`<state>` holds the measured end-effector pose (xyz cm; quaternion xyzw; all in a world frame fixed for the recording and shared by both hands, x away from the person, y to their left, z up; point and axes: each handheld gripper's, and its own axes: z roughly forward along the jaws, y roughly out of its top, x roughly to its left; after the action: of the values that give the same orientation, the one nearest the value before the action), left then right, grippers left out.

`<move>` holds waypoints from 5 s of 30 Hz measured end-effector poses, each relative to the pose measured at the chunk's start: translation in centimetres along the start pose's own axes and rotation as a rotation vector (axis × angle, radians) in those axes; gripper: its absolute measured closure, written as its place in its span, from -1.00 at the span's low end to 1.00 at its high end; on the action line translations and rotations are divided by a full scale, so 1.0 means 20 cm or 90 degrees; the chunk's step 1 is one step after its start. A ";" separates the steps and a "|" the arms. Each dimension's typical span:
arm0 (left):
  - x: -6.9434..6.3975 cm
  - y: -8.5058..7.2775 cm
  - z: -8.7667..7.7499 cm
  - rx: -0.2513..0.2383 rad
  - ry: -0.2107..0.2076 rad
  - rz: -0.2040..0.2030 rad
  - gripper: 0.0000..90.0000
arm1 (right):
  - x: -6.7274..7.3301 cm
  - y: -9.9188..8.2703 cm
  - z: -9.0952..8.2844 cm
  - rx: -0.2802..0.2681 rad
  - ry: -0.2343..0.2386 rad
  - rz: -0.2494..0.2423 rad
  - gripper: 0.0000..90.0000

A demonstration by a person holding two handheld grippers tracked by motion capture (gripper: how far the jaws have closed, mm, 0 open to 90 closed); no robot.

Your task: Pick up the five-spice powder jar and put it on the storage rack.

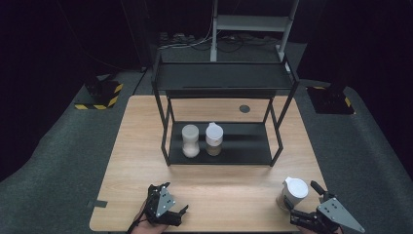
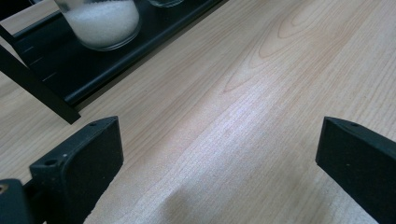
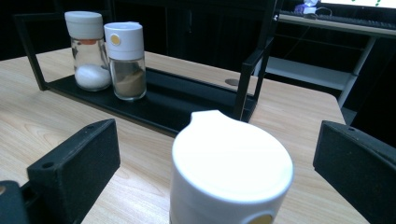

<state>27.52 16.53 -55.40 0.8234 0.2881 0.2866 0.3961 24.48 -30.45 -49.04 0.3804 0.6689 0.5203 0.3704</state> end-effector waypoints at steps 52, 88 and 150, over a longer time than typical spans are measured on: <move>0.00 0.00 0.00 0.000 0.002 0.001 -0.98 | -0.06 -0.24 0.08 0.039 0.028 0.073 -0.52; 0.00 0.00 0.00 -0.002 0.001 0.002 -0.98 | -0.03 -0.19 0.10 0.021 0.043 0.042 -0.33; 0.00 0.00 0.00 -0.010 -0.010 0.008 -0.98 | 0.20 0.02 0.56 -0.006 0.099 0.039 -0.33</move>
<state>27.48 16.59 -55.35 0.8243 0.2774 0.2849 0.4030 32.75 -22.22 -51.20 0.3576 0.6810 0.5627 0.3030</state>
